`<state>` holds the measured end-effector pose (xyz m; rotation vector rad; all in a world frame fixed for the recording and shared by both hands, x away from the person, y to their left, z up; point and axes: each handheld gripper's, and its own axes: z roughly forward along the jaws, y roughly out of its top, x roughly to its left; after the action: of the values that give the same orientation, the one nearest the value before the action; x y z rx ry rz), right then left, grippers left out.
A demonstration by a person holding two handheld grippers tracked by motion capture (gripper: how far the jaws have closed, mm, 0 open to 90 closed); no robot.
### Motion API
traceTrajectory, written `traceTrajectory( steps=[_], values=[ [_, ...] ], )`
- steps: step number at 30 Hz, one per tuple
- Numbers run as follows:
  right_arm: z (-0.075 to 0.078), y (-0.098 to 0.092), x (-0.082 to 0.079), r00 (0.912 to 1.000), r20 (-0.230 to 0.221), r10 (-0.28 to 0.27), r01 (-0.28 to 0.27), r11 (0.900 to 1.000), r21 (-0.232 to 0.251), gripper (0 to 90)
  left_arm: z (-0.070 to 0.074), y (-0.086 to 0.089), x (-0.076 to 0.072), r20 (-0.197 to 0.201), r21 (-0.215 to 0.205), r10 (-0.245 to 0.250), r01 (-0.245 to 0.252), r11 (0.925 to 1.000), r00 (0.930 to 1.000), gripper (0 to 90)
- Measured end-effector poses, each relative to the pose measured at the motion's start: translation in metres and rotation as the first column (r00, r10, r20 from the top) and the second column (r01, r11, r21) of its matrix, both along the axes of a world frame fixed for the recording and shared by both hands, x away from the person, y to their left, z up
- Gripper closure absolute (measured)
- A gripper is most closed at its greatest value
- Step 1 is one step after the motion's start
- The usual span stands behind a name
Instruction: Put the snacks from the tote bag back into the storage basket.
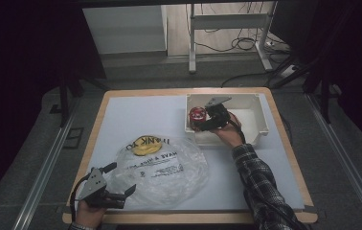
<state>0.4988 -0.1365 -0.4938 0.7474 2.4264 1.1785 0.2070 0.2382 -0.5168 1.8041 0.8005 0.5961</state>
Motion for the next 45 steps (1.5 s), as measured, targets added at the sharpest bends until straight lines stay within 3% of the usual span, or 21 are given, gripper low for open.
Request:
traceTrajectory(
  steps=[23,45],
  values=[
    [0.013,-0.003,-0.021,0.9987,0.039,0.033,-0.033,0.999,-0.004,9.2,0.0,0.0,0.0,0.002,0.0,0.005,-0.005,1.0,1.0,0.0],
    [0.011,-0.008,-0.036,0.9987,0.028,0.043,-0.044,0.999,0.013,5.5,0.0,-0.001,0.0,0.002,0.003,0.006,-0.006,1.0,1.0,0.0]
  ],
)
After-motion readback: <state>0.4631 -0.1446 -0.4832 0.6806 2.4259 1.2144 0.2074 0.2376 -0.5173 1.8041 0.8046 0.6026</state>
